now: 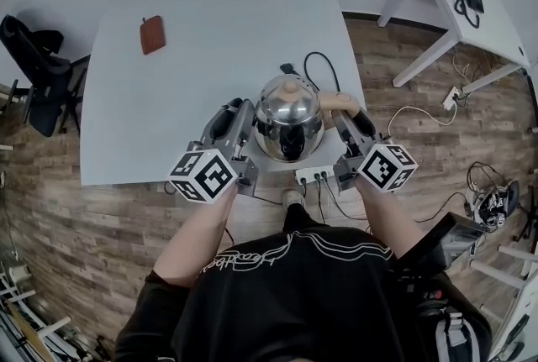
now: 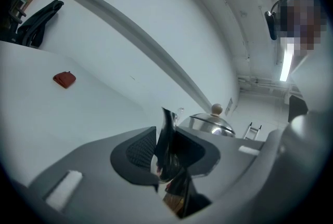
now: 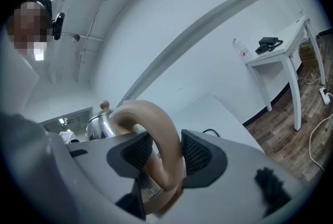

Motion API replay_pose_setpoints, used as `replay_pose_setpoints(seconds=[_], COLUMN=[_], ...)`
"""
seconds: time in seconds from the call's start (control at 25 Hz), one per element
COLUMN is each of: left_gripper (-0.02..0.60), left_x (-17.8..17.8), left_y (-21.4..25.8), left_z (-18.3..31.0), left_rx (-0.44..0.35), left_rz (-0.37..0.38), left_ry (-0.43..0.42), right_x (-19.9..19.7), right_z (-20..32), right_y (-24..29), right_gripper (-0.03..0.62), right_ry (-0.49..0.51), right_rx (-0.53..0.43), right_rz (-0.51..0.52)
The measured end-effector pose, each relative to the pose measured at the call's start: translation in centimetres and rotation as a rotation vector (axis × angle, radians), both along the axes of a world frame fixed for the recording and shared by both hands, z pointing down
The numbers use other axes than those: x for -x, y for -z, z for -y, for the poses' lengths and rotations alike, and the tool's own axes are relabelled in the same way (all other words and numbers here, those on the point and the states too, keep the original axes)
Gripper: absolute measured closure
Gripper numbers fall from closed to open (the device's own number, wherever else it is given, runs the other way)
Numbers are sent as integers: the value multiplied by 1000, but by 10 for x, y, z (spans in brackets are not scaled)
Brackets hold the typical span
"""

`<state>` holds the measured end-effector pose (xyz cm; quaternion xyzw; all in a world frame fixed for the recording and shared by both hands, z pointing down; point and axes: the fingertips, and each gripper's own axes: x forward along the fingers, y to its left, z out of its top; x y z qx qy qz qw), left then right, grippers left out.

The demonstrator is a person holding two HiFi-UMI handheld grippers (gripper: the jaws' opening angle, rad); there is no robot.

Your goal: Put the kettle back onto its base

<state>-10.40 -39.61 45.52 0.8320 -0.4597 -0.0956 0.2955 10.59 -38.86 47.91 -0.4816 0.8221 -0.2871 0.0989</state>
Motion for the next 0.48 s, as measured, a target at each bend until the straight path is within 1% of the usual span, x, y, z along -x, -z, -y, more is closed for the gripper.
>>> replay_pose_setpoints(seconds=[0.24,0.36,0.48], left_gripper=[483,483,483], left_x=[-4,-6,-7], left_y=[-16,-19,-23], left_z=[20,24,26], left_rx=[-34,-66,-79], left_rz=[3,8,7], left_ry=[-31,-44,-53], right_x=[-3,-3,-4], right_z=[19,21,23], right_y=[-17,-23,-27], right_gripper=[421,420,420], right_ry=[9,3,-9], right_rx=[-4,-8,-13], right_rz=[-7,-2,3])
